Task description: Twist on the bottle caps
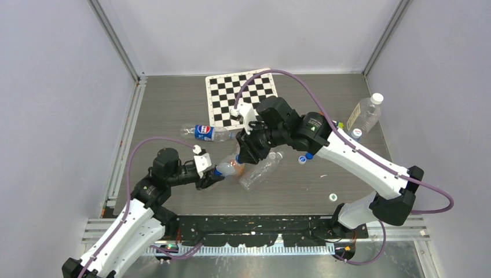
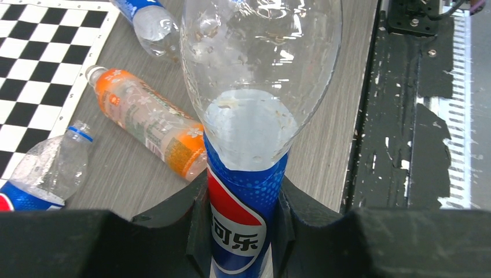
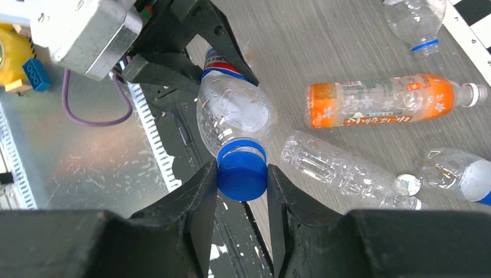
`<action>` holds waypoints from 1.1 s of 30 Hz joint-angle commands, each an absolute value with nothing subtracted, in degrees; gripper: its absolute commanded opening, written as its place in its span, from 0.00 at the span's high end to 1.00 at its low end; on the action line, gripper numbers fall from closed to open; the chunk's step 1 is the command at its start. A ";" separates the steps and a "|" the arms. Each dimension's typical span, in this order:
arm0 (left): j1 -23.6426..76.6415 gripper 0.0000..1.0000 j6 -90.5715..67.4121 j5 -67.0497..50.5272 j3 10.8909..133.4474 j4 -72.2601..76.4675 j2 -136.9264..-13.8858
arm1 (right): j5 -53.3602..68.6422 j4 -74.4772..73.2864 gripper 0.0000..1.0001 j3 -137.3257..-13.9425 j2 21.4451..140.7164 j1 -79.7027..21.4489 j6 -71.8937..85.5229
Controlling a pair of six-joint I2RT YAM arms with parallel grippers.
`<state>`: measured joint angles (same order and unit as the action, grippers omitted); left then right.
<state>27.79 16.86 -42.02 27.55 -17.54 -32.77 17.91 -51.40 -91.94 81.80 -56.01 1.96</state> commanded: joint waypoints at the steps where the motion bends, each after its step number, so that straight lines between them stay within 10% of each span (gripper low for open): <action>1: 28.12 0.68 15.05 -41.91 30.12 -0.86 -32.07 | 14.55 -48.53 0.90 -90.95 83.74 -56.60 7.22; 33: 28.30 0.67 19.65 -39.40 28.91 11.43 -36.26 | 13.16 -48.42 0.93 -93.02 85.16 -54.67 20.19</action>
